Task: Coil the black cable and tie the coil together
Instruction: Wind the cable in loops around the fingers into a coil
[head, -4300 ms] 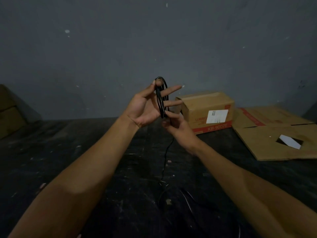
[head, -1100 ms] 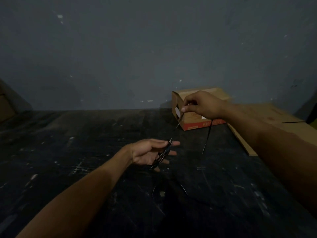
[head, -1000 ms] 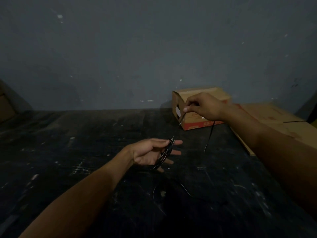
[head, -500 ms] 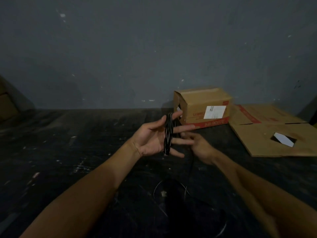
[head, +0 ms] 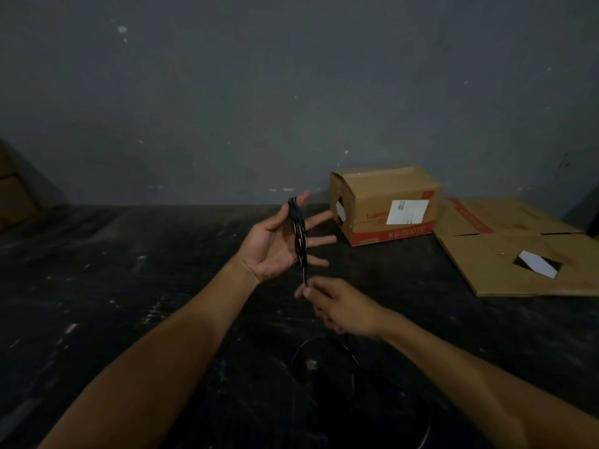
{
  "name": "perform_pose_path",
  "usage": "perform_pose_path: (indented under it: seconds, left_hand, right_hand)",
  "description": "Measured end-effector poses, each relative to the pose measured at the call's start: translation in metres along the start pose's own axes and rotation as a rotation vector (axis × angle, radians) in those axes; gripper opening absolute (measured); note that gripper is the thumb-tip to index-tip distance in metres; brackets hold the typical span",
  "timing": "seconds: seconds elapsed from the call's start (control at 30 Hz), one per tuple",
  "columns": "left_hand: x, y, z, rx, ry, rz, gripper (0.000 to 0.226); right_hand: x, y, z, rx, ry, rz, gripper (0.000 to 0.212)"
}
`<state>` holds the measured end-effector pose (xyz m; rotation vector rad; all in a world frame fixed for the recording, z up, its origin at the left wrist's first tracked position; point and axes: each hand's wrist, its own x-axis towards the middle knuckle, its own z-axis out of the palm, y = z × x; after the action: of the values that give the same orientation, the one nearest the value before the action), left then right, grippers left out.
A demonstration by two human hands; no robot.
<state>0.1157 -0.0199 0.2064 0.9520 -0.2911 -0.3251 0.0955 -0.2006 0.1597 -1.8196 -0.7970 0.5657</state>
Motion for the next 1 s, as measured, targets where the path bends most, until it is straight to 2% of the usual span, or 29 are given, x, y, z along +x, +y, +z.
perform_pose_path:
  seconds: [0.23, 0.4, 0.57, 0.67, 0.77, 0.87, 1.0]
  left_hand:
    - [0.001, -0.010, -0.020, 0.006, 0.139, 0.016, 0.039]
    - [-0.001, -0.017, -0.025, 0.038, 0.231, -0.051, 0.038]
    - [-0.005, -0.028, -0.022, 0.224, 0.229, -0.184, 0.056]
    - [-0.006, -0.028, -0.016, 0.215, 0.192, -0.275, 0.056]
    - [-0.005, -0.027, -0.012, 0.270, 0.080, -0.348, 0.051]
    - [-0.006, -0.029, -0.011, 0.283, -0.018, -0.383, 0.047]
    - [-0.008, -0.028, -0.007, 0.305, -0.070, -0.408, 0.045]
  right_hand:
    - [-0.011, -0.032, -0.014, -0.353, -0.035, -0.011, 0.028]
    - [-0.006, -0.060, -0.033, -0.474, -0.018, -0.094, 0.015]
    - [0.009, -0.084, -0.064, -0.681, 0.095, -0.146, 0.020]
    - [0.018, -0.090, -0.081, -0.763, 0.150, -0.167, 0.014]
    - [0.028, -0.091, -0.095, -0.806, 0.217, -0.196, 0.011]
    - [0.033, -0.087, -0.106, -0.771, 0.212, -0.226, 0.007]
    - [0.036, -0.071, -0.116, -0.691, 0.234, -0.236, 0.006]
